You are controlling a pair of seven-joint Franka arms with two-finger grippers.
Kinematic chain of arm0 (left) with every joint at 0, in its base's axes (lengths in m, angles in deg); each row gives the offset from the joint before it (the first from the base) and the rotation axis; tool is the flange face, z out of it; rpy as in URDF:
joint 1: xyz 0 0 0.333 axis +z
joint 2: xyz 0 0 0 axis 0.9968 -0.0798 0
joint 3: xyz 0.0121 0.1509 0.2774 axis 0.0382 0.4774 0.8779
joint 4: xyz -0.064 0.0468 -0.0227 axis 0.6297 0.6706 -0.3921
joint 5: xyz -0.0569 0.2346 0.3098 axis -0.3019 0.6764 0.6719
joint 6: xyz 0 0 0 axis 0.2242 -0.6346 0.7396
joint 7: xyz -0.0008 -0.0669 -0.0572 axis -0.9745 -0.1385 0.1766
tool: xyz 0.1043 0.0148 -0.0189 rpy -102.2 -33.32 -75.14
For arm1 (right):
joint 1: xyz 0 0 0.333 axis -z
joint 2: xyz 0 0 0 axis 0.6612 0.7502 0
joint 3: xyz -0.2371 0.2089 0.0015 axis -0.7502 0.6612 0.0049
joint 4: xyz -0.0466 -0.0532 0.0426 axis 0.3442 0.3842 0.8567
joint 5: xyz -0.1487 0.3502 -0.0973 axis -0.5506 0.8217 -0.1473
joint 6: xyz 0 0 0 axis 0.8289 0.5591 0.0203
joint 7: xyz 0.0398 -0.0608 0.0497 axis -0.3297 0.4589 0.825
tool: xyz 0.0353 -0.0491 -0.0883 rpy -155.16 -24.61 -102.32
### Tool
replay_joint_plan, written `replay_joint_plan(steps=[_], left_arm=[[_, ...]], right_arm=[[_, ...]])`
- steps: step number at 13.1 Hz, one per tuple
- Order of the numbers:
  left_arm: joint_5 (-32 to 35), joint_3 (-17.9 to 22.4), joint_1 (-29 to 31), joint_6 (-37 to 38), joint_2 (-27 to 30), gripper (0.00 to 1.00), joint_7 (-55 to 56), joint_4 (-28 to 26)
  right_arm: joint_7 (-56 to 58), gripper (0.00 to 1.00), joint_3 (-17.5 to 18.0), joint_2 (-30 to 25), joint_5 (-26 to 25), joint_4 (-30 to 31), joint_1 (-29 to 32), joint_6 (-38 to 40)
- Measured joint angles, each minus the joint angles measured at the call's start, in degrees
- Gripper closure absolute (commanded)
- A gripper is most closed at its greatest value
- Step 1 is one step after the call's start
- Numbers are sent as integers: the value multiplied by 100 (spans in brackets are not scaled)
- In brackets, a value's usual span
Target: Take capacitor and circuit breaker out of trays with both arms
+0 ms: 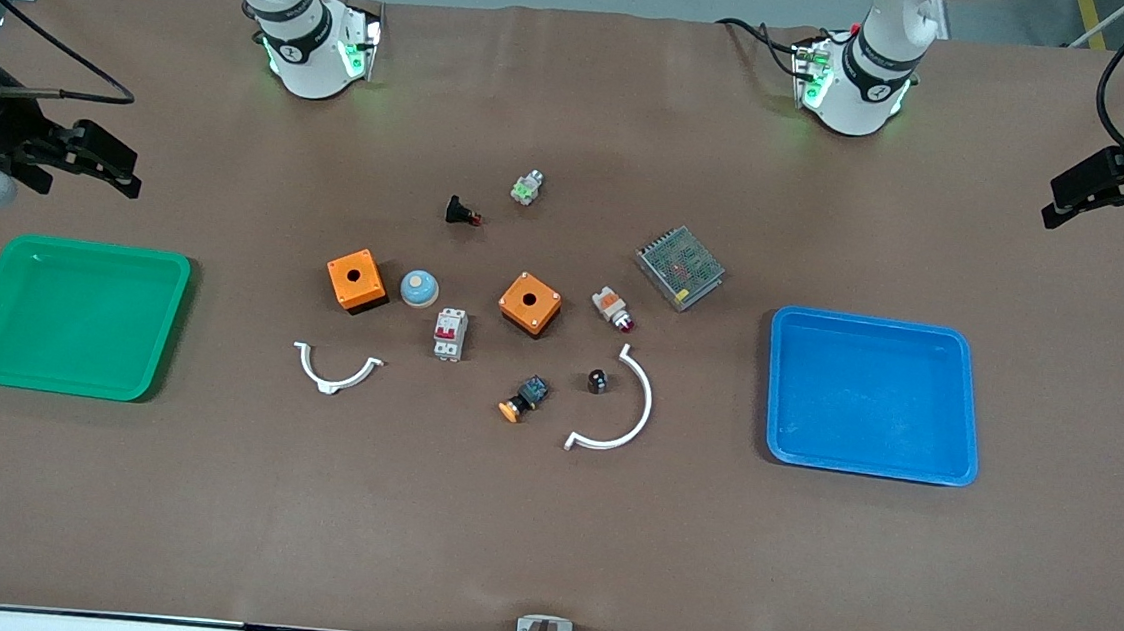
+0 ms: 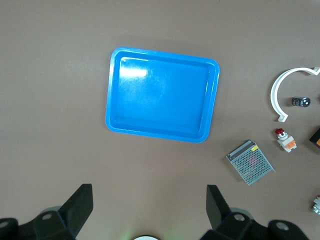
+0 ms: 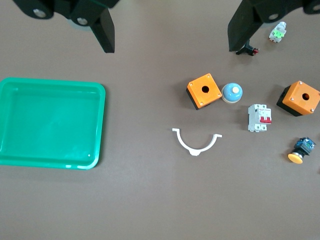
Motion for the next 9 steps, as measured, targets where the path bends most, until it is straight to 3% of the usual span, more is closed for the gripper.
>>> replay_joint_plan(steps=[9], left_arm=[[14, 2, 4, 10, -1, 0, 0, 18]], right_arm=[[0, 0, -1, 112, 0, -25, 27, -55]])
